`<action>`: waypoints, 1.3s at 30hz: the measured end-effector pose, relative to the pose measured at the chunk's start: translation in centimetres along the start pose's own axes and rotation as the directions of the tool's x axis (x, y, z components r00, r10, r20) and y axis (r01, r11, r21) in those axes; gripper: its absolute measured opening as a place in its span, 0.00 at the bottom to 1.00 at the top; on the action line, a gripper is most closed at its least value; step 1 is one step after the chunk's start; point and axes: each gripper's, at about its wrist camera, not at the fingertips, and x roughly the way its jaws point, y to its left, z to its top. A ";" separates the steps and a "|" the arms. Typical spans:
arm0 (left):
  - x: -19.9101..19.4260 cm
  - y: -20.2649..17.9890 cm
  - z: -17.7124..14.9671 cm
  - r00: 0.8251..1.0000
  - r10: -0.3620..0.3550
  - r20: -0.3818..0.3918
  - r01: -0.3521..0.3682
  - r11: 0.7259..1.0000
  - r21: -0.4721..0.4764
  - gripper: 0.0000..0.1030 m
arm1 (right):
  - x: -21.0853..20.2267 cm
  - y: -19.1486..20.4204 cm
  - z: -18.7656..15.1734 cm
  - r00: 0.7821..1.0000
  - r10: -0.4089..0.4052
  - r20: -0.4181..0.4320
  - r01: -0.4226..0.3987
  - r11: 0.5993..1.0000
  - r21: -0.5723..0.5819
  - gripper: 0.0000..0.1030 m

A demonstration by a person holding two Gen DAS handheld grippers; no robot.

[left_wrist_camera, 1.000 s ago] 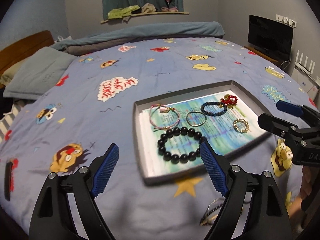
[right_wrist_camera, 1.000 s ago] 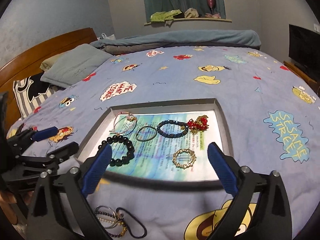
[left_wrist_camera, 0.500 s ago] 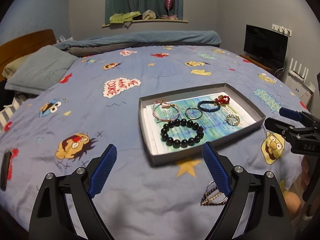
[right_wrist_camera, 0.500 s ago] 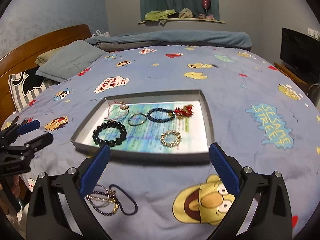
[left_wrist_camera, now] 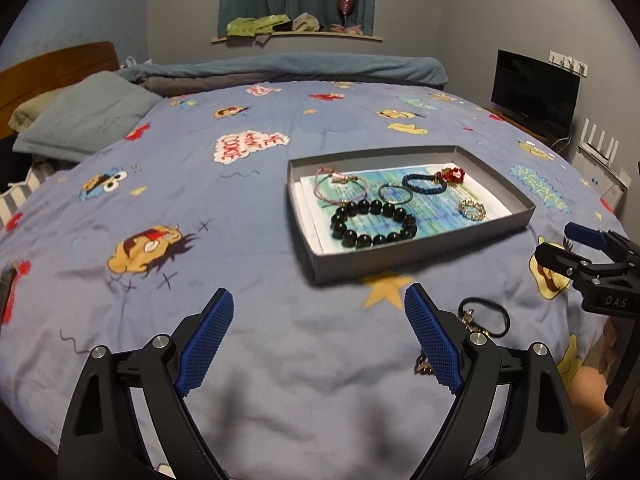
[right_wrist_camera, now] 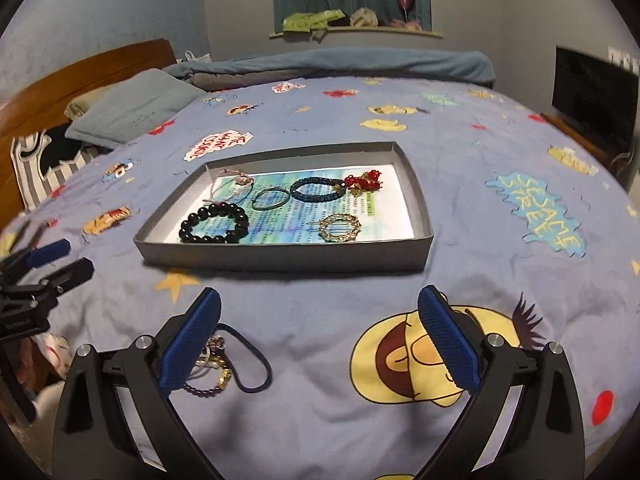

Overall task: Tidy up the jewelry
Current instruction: 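Withdraw both tools from the box back to the remaining jewelry pile, then grasp the silver hoop with left tool while right tool grasps black hair tie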

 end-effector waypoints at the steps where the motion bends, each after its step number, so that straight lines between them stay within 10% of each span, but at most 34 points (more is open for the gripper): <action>1: 0.1 0.0 -0.3 1.000 -0.002 -0.005 0.002 1.000 -0.004 0.85 | 0.1 0.2 -0.2 1.000 -0.004 -0.001 0.004 1.000 -0.011 0.95; 24: 2.3 -3.1 -5.9 0.990 -0.135 -0.044 0.137 0.989 0.053 0.85 | 2.2 1.2 -5.5 0.988 0.147 -0.049 -0.151 0.986 -0.073 0.92; 31: 2.3 -3.8 -5.9 0.994 -0.112 -0.015 0.113 0.990 0.086 0.82 | 2.8 2.2 -5.5 0.982 0.175 -0.071 -0.182 0.978 -0.106 0.31; 39: 3.3 -5.0 -5.1 0.978 -0.201 -0.054 0.206 0.973 0.104 0.49 | 3.7 2.8 -5.4 0.987 0.150 -0.065 -0.157 0.979 -0.128 0.04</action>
